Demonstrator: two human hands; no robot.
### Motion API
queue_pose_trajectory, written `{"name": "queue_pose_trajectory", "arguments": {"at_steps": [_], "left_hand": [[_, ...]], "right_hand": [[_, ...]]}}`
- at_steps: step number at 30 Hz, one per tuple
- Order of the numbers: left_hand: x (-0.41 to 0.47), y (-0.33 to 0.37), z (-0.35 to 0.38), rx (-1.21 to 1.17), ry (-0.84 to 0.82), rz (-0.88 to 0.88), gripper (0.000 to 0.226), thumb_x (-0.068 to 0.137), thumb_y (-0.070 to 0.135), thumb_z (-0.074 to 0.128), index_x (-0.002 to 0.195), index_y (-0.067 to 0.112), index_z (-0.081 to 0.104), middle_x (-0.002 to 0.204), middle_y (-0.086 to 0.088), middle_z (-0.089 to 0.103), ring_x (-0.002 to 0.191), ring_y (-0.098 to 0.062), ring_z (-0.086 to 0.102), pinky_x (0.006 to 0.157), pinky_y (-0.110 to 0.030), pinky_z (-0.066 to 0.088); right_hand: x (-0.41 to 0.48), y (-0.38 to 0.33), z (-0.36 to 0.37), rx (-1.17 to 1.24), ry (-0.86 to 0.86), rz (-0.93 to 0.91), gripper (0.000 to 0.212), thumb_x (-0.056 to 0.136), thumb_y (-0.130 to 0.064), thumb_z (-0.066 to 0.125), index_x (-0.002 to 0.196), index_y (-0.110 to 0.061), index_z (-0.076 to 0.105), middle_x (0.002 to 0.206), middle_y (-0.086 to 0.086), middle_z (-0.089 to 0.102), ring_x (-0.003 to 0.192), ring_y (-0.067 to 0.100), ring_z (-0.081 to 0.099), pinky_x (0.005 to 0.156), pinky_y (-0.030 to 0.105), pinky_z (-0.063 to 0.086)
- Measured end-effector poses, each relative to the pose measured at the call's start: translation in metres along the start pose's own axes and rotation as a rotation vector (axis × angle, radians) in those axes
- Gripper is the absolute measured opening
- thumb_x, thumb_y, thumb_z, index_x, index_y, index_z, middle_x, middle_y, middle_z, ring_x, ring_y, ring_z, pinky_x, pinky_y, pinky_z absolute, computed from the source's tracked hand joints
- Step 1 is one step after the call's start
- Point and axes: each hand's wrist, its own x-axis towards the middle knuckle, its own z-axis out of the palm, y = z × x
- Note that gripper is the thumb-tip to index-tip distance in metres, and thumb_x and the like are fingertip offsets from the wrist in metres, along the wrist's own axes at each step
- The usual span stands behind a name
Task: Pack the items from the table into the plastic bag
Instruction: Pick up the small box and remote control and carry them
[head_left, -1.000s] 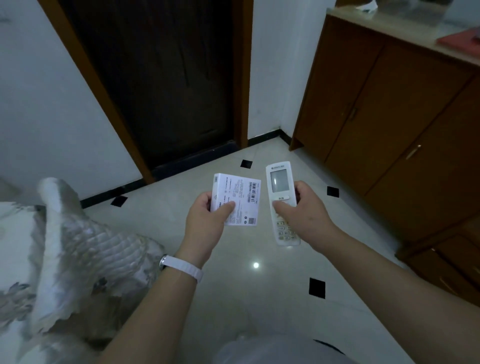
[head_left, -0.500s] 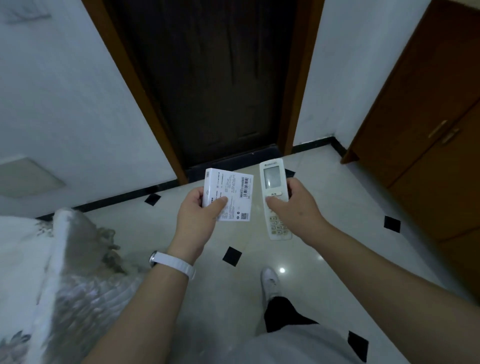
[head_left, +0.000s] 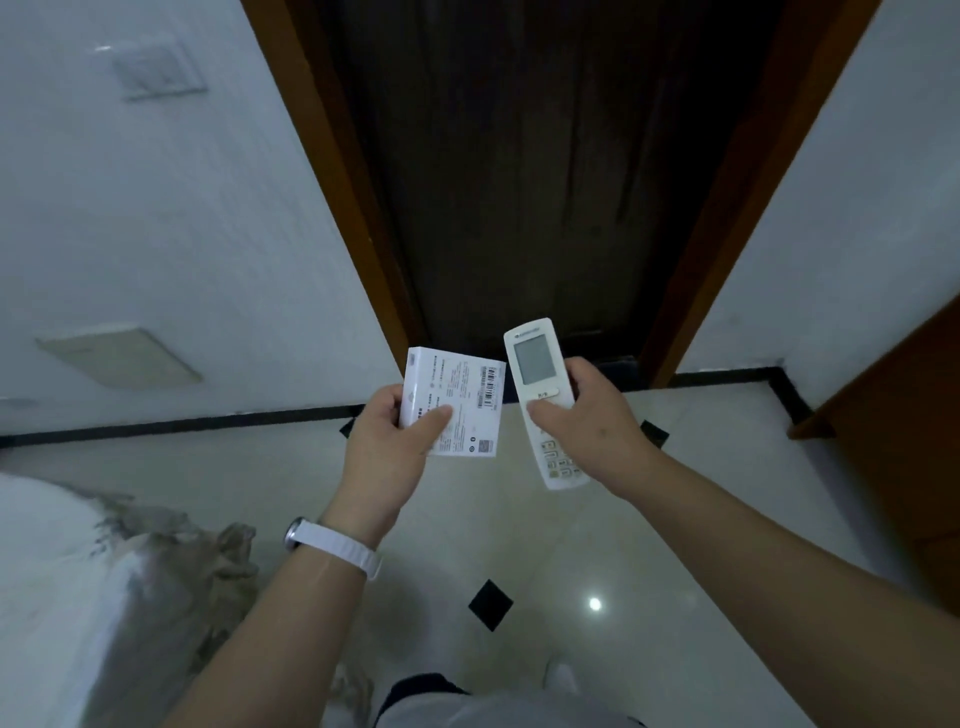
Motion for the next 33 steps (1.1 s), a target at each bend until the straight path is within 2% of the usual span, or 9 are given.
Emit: {"name": "queue_pose_trajectory", "arguments": {"at_steps": [6, 11, 14, 17, 18, 20, 23, 26, 33], "left_hand": [[0.069, -0.021, -0.056, -0.079, 0.12, -0.046, 0.02, 0.09, 0.016, 0.071, 0.108, 0.015, 0.064, 0.105, 0.001, 0.075, 0.089, -0.014, 0.074, 0.074, -0.03, 0.061], [0.143, -0.041, -0.12, -0.134, 0.156, -0.082, 0.018, 0.09, 0.015, 0.071, 0.106, 0.017, 0.064, 0.106, 0.0, 0.075, 0.092, -0.018, 0.074, 0.079, -0.038, 0.061], [0.189, -0.04, -0.169, -0.204, 0.198, -0.067, 0.015, 0.09, 0.012, 0.07, 0.104, 0.017, 0.064, 0.106, -0.003, 0.074, 0.091, -0.018, 0.074, 0.072, -0.03, 0.059], [0.223, -0.038, -0.219, -0.25, 0.262, -0.073, 0.017, 0.09, 0.009, 0.069, 0.106, 0.013, 0.063, 0.101, -0.002, 0.074, 0.08, -0.01, 0.074, 0.061, -0.02, 0.057], [0.233, -0.038, -0.236, -0.257, 0.283, -0.072, 0.018, 0.09, 0.009, 0.069, 0.106, 0.012, 0.063, 0.1, -0.003, 0.075, 0.08, -0.01, 0.074, 0.062, -0.023, 0.058], [0.25, -0.041, -0.27, -0.252, 0.327, -0.07, 0.019, 0.088, 0.011, 0.071, 0.106, 0.014, 0.065, 0.103, -0.003, 0.075, 0.087, -0.015, 0.074, 0.075, -0.035, 0.061], [0.267, -0.052, -0.314, -0.27, 0.408, -0.09, 0.016, 0.087, 0.014, 0.073, 0.101, 0.019, 0.066, 0.102, -0.001, 0.076, 0.093, -0.02, 0.073, 0.088, -0.046, 0.058], [0.277, -0.064, -0.349, -0.3, 0.475, -0.105, 0.02, 0.086, 0.017, 0.073, 0.105, 0.018, 0.066, 0.103, 0.0, 0.076, 0.094, -0.02, 0.073, 0.088, -0.048, 0.057], [0.294, -0.096, -0.414, -0.393, 0.69, -0.191, 0.019, 0.089, 0.012, 0.07, 0.107, 0.015, 0.067, 0.099, 0.001, 0.077, 0.09, -0.018, 0.075, 0.081, -0.039, 0.058]], "right_hand": [[0.072, -0.037, 0.065, -0.069, -0.119, -0.043, 0.03, 0.086, -0.023, 0.067, 0.114, -0.028, 0.054, 0.103, -0.01, 0.062, 0.093, 0.01, 0.061, 0.063, 0.024, 0.045], [0.131, -0.079, 0.139, -0.109, -0.201, -0.063, 0.033, 0.088, -0.021, 0.066, 0.117, -0.028, 0.052, 0.109, -0.009, 0.06, 0.098, 0.012, 0.059, 0.075, 0.03, 0.049], [0.169, -0.117, 0.185, -0.147, -0.237, -0.094, 0.031, 0.089, -0.021, 0.066, 0.116, -0.026, 0.053, 0.102, -0.013, 0.059, 0.092, 0.007, 0.058, 0.07, 0.025, 0.048], [0.201, -0.159, 0.235, -0.176, -0.259, -0.137, 0.028, 0.089, -0.019, 0.066, 0.113, -0.025, 0.053, 0.095, -0.019, 0.056, 0.083, 0.004, 0.057, 0.061, 0.019, 0.043], [0.211, -0.172, 0.253, -0.178, -0.27, -0.155, 0.027, 0.089, -0.019, 0.066, 0.112, -0.025, 0.053, 0.095, -0.017, 0.058, 0.083, 0.004, 0.058, 0.062, 0.02, 0.044], [0.226, -0.194, 0.289, -0.174, -0.301, -0.185, 0.027, 0.088, -0.018, 0.066, 0.111, -0.026, 0.054, 0.1, -0.012, 0.063, 0.087, 0.006, 0.061, 0.065, 0.024, 0.049], [0.24, -0.217, 0.337, -0.202, -0.374, -0.203, 0.027, 0.088, -0.02, 0.066, 0.111, -0.027, 0.054, 0.1, -0.011, 0.065, 0.089, 0.011, 0.064, 0.074, 0.034, 0.056], [0.254, -0.235, 0.378, -0.253, -0.459, -0.238, 0.026, 0.087, -0.021, 0.066, 0.11, -0.028, 0.054, 0.099, -0.012, 0.065, 0.088, 0.009, 0.064, 0.076, 0.036, 0.057], [0.303, -0.275, 0.483, -0.335, -0.657, -0.325, 0.023, 0.087, -0.021, 0.064, 0.108, -0.023, 0.055, 0.097, -0.009, 0.066, 0.084, 0.011, 0.065, 0.069, 0.03, 0.053]]}}
